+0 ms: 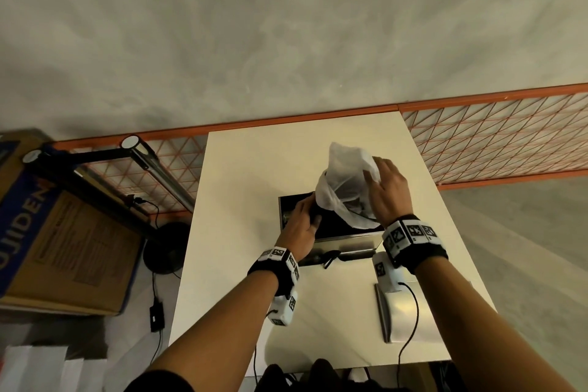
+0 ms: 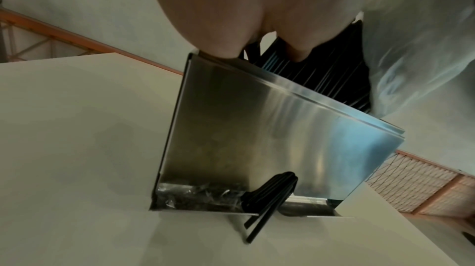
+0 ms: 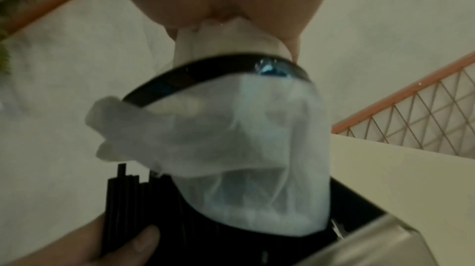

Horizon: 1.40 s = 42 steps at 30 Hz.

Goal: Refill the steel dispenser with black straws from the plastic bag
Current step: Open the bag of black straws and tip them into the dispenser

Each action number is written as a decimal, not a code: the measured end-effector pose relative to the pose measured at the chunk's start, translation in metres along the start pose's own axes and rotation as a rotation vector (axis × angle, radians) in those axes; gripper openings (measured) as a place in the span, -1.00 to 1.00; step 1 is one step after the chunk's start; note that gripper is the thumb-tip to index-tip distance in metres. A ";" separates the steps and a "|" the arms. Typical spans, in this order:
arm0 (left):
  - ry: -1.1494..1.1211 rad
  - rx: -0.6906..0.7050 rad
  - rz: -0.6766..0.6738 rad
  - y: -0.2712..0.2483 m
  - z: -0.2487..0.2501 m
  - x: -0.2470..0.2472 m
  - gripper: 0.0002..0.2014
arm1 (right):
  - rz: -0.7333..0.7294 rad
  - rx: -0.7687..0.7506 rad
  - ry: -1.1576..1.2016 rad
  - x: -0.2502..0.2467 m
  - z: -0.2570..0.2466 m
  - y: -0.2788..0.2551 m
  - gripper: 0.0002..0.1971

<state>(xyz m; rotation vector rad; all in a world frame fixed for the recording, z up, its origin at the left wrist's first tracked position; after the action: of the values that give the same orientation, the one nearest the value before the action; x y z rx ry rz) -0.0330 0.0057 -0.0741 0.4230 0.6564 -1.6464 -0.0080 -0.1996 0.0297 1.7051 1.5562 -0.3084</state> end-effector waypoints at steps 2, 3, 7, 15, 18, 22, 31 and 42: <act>0.015 0.006 0.000 0.000 0.000 0.000 -0.51 | 0.057 -0.019 0.034 -0.001 -0.003 0.001 -0.65; 0.017 0.011 -0.002 -0.001 0.001 0.001 -0.50 | 0.086 -0.015 0.058 -0.002 -0.003 0.000 -0.66; 0.042 0.023 -0.030 -0.002 0.003 0.001 -0.41 | 0.180 0.075 0.146 -0.005 -0.003 -0.003 -0.70; 0.072 -0.049 -0.023 -0.003 0.000 0.004 0.06 | -0.368 0.304 -0.018 0.019 0.007 -0.008 -0.56; 0.079 -0.061 -0.025 -0.002 -0.001 0.003 0.12 | -0.224 0.253 0.042 0.009 0.002 -0.005 -0.72; 0.110 -0.058 -0.016 -0.002 0.002 0.003 0.13 | 0.088 0.228 0.151 -0.017 -0.010 0.005 -0.61; 0.067 -0.106 -0.020 -0.003 0.001 0.004 0.17 | -0.139 0.285 0.163 -0.001 -0.013 -0.002 -0.58; 0.012 0.013 0.004 0.011 -0.006 0.009 -0.10 | -0.331 0.208 0.096 0.025 -0.034 -0.009 -0.54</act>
<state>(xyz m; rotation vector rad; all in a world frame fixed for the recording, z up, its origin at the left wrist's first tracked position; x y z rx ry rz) -0.0246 0.0018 -0.0859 0.4440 0.6539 -1.6459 -0.0219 -0.1590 0.0322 1.6304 1.9377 -0.5810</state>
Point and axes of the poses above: each hand's wrist, its own y-axis towards the middle knuckle, its own x-axis out of the palm, z = x × y, the point moved 2 cm from there along y, towards the middle knuckle, and after that the axes turned 9 degrees about -x, right-handed, at the moved point
